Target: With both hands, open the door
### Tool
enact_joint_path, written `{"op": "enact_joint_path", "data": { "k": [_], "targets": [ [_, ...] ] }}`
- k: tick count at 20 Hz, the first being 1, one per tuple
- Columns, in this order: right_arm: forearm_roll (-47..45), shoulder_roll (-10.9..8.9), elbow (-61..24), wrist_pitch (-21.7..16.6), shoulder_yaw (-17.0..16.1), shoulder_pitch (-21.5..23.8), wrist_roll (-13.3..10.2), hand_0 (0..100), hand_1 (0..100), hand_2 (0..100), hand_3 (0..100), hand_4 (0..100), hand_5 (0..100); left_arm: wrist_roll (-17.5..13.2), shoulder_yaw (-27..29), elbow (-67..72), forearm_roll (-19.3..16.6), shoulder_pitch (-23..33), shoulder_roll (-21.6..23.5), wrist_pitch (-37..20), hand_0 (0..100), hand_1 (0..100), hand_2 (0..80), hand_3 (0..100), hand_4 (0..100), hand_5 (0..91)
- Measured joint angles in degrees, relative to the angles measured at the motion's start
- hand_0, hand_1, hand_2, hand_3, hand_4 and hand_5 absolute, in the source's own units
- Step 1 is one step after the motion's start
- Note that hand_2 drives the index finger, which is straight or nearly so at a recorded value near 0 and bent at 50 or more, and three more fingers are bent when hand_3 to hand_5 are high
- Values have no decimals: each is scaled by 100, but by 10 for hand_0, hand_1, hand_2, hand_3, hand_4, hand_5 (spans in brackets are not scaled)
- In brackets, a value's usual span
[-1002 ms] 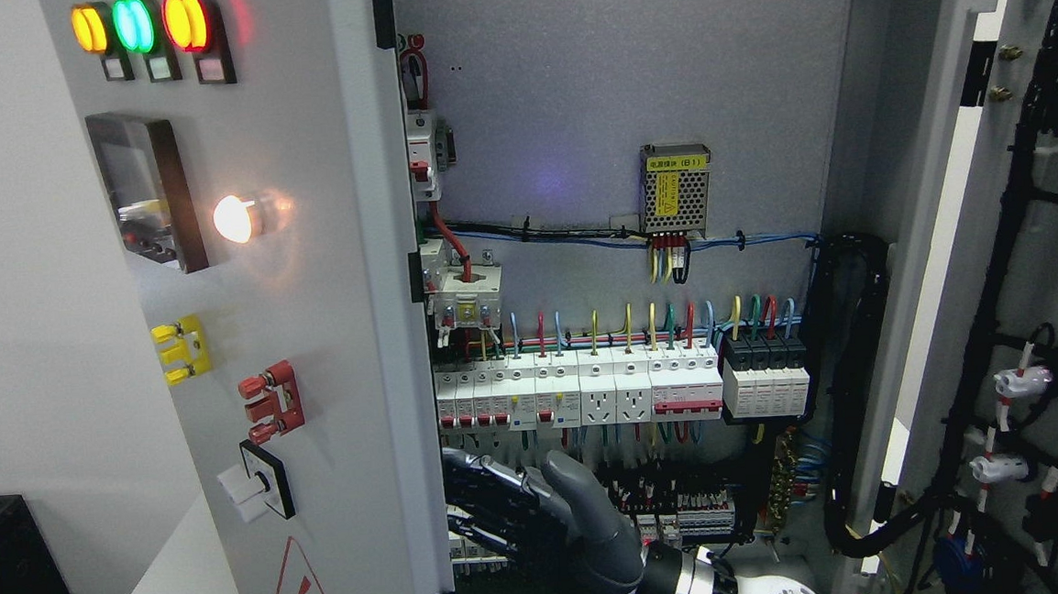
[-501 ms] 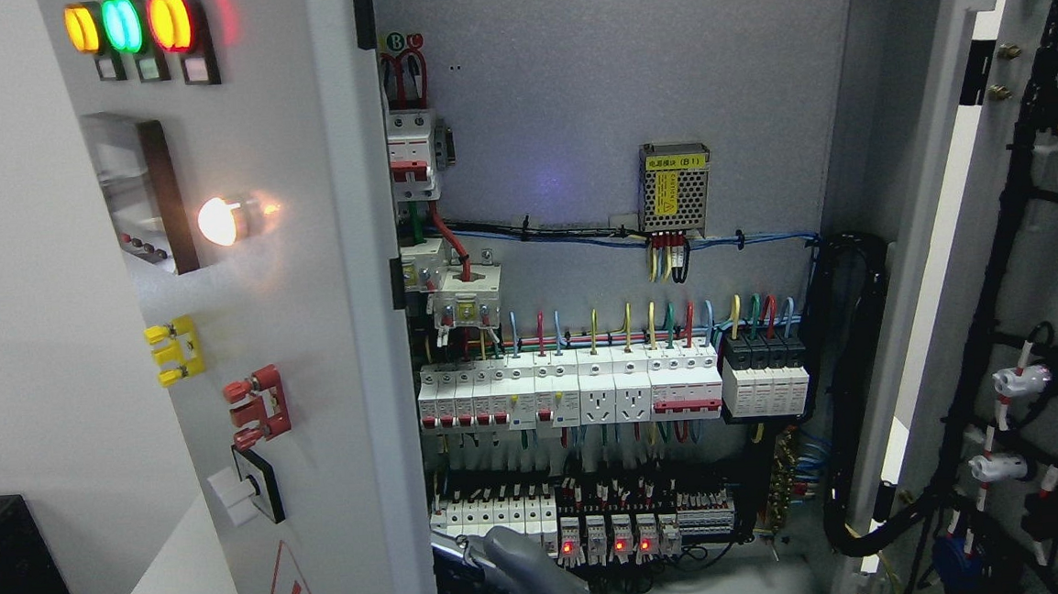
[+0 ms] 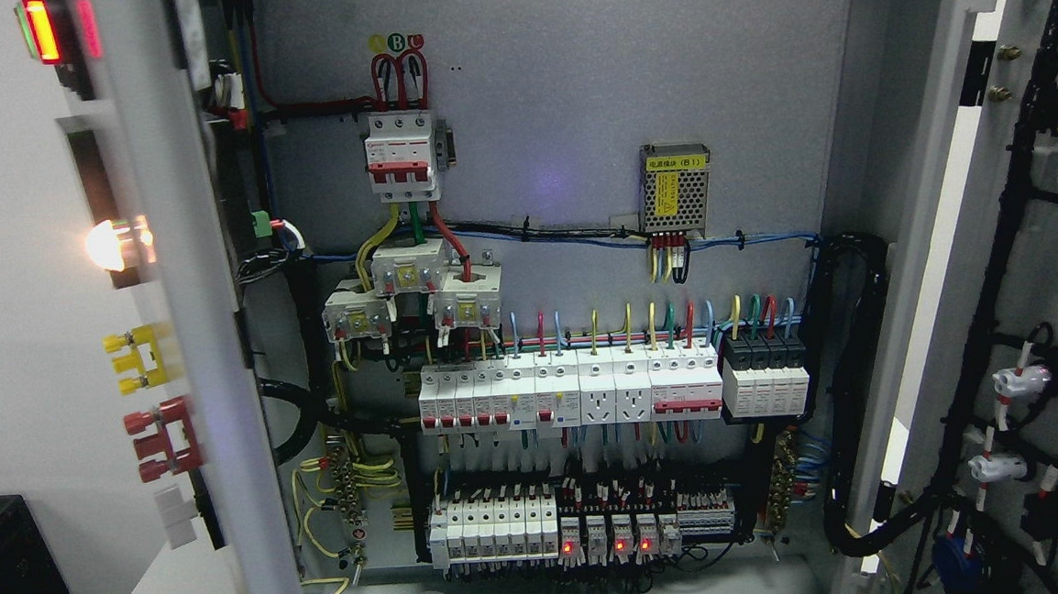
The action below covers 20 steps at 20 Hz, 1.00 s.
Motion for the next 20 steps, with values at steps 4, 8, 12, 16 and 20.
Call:
{"op": "enact_joint_path", "data": {
  "k": [4,8,12,16,20],
  "targets": [
    [27,134,81,51,186,-162,-32,0,0,0,0,0,0,0,0,0,0,0,0,0,0,0,0,0,0,0],
    [63,282,197,55,404,-362,-36,0,0,0,0,0,0,0,0,0,0,0,0,0,0,0,0,0,0,0],
    [86,398,320,57,575,-505,-37,0,0,0,0,0,0,0,0,-3,0,-79,0,-9,0,0,0,0,0,0],
    [109,487,432,57,691,-592,-38,0,0,0,0,0,0,0,0,3,-1,-139,-5,-22,0,0,0,0,0,0],
    [119,551,521,57,761,-637,-38,0,0,0,0,0,0,0,0,2,-1,-179,-11,-35,0,0,0,0,0,0]
  ]
}}
